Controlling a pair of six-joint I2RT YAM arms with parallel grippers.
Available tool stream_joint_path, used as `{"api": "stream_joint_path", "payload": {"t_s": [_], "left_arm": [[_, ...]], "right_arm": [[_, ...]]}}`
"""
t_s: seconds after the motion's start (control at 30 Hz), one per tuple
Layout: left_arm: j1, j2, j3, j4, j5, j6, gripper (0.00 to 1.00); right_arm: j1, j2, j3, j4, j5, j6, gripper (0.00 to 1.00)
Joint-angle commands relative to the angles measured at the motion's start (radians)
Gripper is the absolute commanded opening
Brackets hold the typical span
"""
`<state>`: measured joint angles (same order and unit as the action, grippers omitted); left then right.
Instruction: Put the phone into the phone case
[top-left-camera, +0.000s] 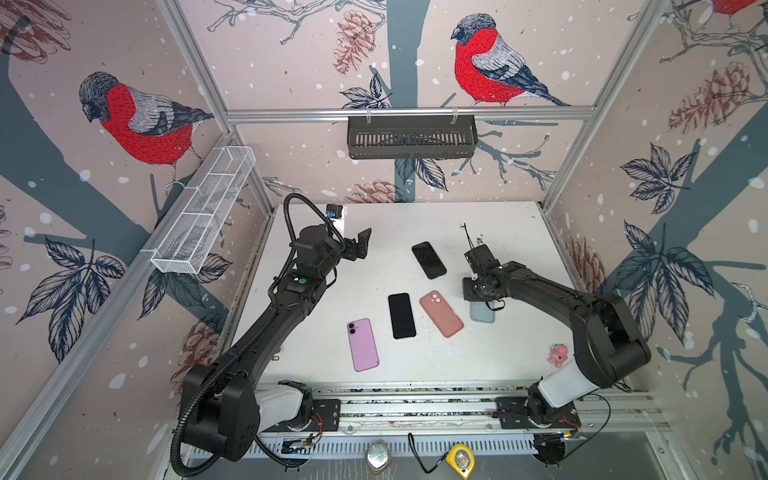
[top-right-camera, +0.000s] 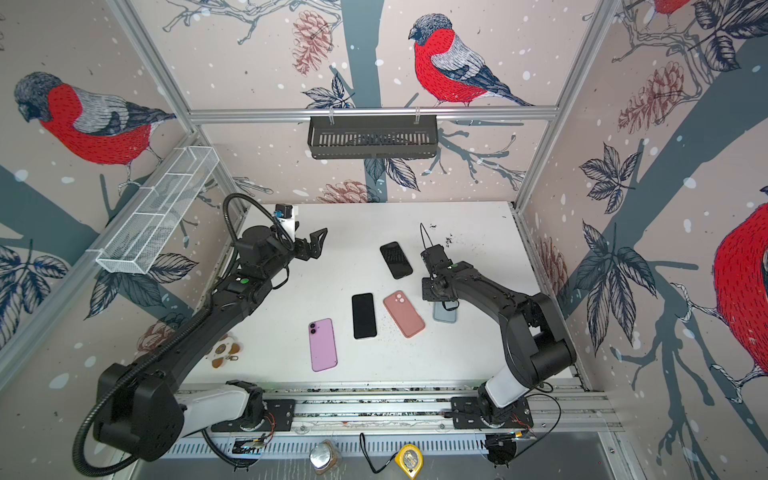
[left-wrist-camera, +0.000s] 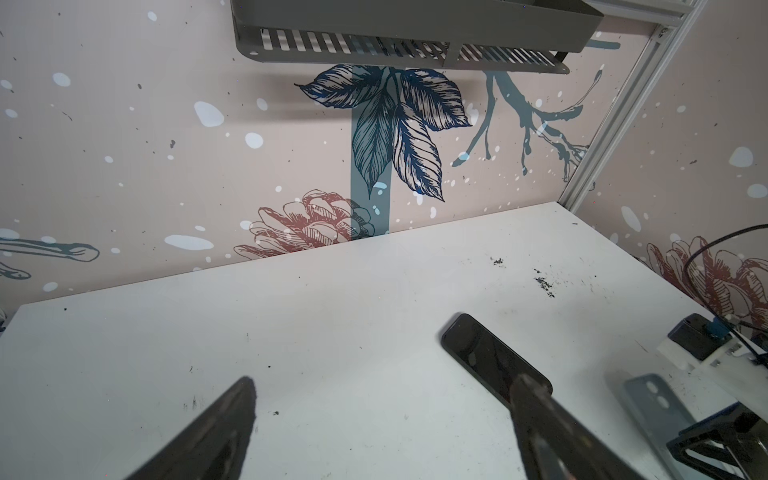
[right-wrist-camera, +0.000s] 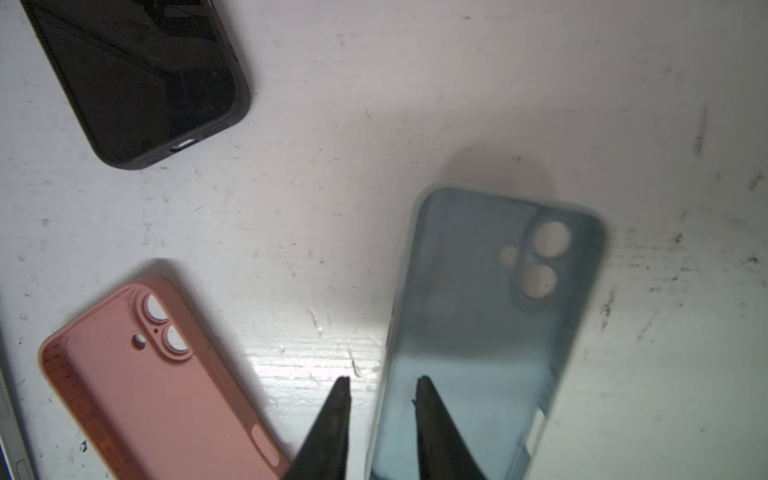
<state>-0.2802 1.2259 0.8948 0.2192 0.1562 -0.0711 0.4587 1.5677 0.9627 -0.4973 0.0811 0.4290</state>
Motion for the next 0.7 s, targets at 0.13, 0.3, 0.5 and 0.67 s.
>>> {"api": "stream_joint_path", "payload": {"t_s": [0.13, 0.3, 0.5, 0.67], "left_arm": [[0.003, -0.002, 0.008, 0.003, 0.009, 0.008, 0.95], [0.002, -0.005, 0.006, 0.003, 0.009, 0.008, 0.95], [0.002, -0.022, -0.005, 0.015, -0.005, 0.008, 0.95], [0.002, -0.037, -0.015, 0.026, -0.026, 0.006, 0.95]], "right_arm": [[0.080, -0.084, 0.020, -0.001, -0.061, -0.031, 0.46], [0.189, -0.100, 0.011, 0.096, -0.220, 0.031, 0.47], [0.370, 0.003, 0.094, 0.133, -0.166, 0.129, 0.81], [0.496, 0.121, 0.185, 0.099, -0.059, 0.223, 1.00]]}}
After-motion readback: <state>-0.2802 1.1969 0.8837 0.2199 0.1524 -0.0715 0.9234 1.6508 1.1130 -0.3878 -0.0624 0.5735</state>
